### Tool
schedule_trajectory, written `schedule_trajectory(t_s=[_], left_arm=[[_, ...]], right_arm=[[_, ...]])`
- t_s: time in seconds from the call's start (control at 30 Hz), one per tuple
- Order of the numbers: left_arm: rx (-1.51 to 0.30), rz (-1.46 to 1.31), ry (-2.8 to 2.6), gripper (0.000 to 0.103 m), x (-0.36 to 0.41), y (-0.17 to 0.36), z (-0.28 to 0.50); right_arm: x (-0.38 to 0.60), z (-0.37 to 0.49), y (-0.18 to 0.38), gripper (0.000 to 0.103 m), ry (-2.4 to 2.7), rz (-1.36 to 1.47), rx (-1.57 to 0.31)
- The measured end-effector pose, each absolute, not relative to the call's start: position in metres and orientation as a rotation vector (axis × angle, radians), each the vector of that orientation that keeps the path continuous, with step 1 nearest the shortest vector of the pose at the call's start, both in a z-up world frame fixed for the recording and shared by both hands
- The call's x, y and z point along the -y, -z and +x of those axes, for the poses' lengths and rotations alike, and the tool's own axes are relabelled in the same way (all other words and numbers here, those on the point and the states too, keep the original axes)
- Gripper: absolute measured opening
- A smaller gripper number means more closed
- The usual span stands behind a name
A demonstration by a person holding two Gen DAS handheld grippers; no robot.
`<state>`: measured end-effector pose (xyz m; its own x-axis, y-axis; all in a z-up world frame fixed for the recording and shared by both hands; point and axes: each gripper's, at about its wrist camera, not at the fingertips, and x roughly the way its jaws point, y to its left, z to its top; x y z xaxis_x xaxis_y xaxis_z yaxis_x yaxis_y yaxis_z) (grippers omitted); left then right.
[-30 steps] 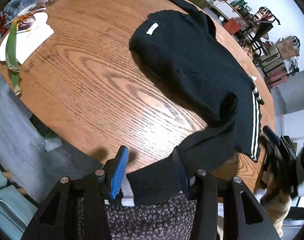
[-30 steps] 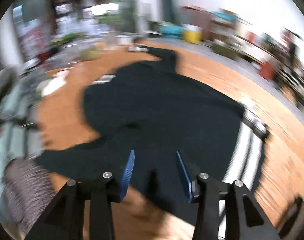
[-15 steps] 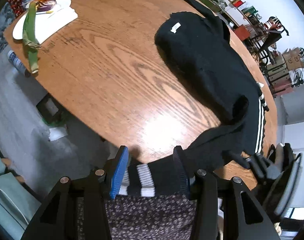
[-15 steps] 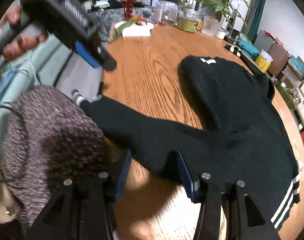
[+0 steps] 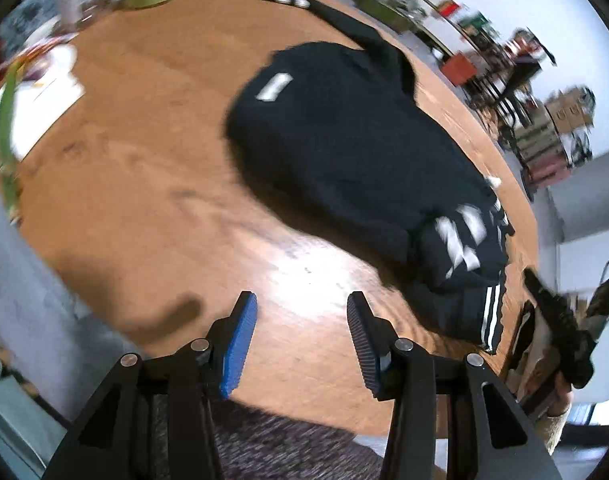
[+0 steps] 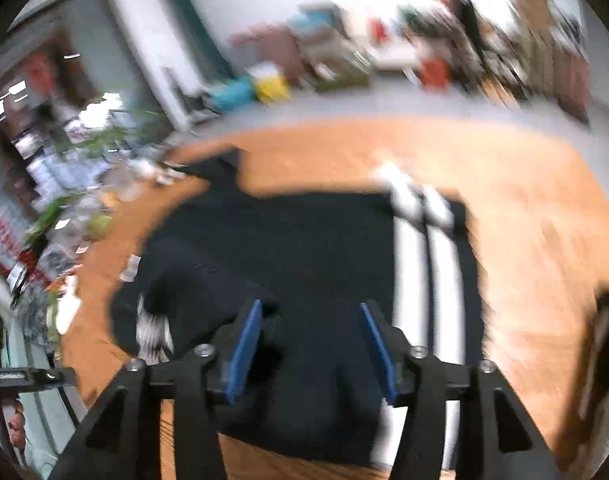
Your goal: Fold clothes
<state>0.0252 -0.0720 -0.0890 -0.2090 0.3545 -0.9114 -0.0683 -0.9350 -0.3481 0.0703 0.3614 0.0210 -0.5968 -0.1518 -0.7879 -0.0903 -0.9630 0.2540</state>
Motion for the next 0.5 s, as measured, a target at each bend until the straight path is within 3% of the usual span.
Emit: schedule_trajectory(t_s=[0.17, 0.5], left_arm=[[0.334, -1.8, -2.162, 0.048, 0.029, 0.102, 0.006], [0.399, -1.862, -2.121, 0.048, -0.016, 0.139, -0.027]], right_arm=[[-0.369, 0.103, 0.006, 0.056, 2.653, 1.468, 0.264], [-0.286, 0.127, 0.031, 0.062, 2.485, 1.365, -0.248]])
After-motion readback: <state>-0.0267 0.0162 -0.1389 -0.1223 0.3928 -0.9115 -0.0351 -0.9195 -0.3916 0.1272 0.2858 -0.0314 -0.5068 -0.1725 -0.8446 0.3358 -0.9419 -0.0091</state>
